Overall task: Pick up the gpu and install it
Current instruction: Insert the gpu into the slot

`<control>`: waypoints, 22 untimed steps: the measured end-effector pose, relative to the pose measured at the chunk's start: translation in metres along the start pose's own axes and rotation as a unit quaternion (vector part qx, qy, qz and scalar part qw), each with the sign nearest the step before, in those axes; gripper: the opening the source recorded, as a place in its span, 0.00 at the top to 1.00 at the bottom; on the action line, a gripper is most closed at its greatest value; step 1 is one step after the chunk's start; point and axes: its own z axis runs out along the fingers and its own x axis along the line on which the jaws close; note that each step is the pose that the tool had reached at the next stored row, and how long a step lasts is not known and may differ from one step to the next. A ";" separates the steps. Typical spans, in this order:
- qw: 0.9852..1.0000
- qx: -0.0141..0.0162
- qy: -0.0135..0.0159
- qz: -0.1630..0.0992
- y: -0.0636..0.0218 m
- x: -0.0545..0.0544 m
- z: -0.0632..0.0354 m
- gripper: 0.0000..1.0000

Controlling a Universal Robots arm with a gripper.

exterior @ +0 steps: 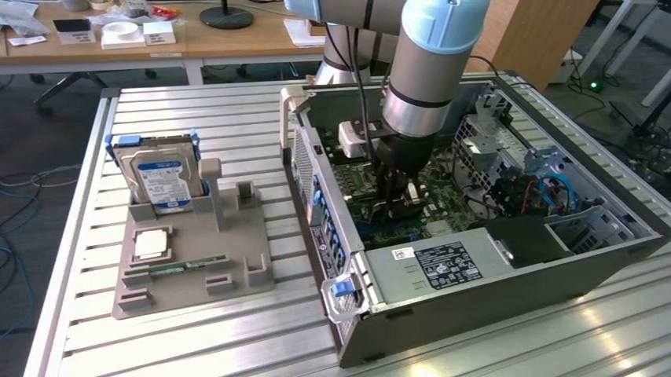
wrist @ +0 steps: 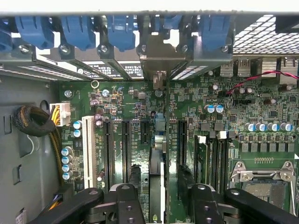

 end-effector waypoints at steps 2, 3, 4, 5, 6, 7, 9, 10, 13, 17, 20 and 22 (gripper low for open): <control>1.000 0.000 0.000 0.000 0.0000 0.000 0.0000 0.55; 1.000 0.000 0.000 0.000 0.0000 0.000 0.0000 0.55; 1.000 0.000 0.000 0.000 0.0000 0.000 -0.0004 0.55; 1.000 0.000 0.000 0.000 0.0000 0.000 -0.0013 0.55; 1.000 0.000 0.000 0.000 0.0000 0.000 -0.0027 0.55; 1.000 0.000 0.000 0.000 -0.0001 0.000 -0.0044 0.55; 1.000 0.000 0.000 0.000 -0.0001 0.000 -0.0078 0.55; 1.000 0.000 0.000 0.000 -0.0002 0.000 -0.0095 0.55; 1.000 0.000 0.000 0.000 -0.0002 0.000 -0.0108 0.55; 1.000 0.000 0.000 0.000 -0.0002 0.000 -0.0108 0.55; 1.000 0.000 0.000 0.000 -0.0002 0.000 -0.0109 0.62; 1.000 0.000 0.000 0.000 -0.0002 0.000 -0.0109 0.68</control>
